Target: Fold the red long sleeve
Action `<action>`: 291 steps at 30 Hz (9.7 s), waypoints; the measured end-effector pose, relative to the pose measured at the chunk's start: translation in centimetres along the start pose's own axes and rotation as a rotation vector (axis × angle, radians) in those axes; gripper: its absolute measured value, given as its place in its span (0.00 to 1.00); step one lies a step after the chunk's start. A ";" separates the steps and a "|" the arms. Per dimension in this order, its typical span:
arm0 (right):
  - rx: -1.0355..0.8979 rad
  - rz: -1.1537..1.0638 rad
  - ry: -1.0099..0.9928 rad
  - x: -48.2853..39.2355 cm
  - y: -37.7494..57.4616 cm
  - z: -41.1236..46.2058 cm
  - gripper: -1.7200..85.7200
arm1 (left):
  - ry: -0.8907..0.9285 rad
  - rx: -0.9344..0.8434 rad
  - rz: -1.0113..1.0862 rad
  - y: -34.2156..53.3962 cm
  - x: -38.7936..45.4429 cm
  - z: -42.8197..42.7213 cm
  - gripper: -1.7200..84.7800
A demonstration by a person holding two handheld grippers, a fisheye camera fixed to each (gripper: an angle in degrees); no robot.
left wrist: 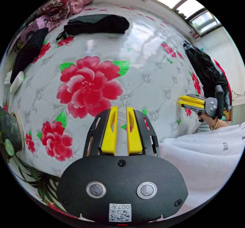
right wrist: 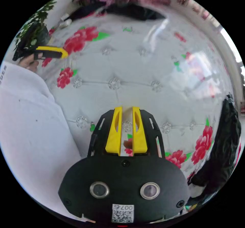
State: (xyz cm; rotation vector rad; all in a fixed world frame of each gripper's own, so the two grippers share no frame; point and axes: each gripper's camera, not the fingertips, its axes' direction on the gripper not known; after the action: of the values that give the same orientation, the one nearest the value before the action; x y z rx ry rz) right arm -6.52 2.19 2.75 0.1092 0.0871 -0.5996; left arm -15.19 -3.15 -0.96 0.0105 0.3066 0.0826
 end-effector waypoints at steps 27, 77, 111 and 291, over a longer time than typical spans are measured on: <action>-0.014 1.415 0.766 39.5 38.6 -28.8 0.09 | -0.101 -0.018 0.176 -1.7 11.2 -3.8 0.10; 0.136 -0.310 -0.209 -6.8 -10.2 -4.7 0.10 | -0.070 0.089 0.101 7.4 -2.6 -1.6 0.14; 0.462 0.142 0.004 7.5 6.6 -17.0 0.03 | -0.168 0.228 -0.123 9.8 -10.2 -4.0 0.12; 0.092 0.804 0.230 26.7 9.2 -8.6 0.11 | -0.489 0.054 -0.021 0.0 -0.6 -2.1 0.01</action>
State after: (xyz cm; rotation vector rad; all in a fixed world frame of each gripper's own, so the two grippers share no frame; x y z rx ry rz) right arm 20.24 -4.09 -8.10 0.2851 0.2242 0.2150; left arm -16.40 -3.24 -2.76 0.0794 -0.1801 0.0488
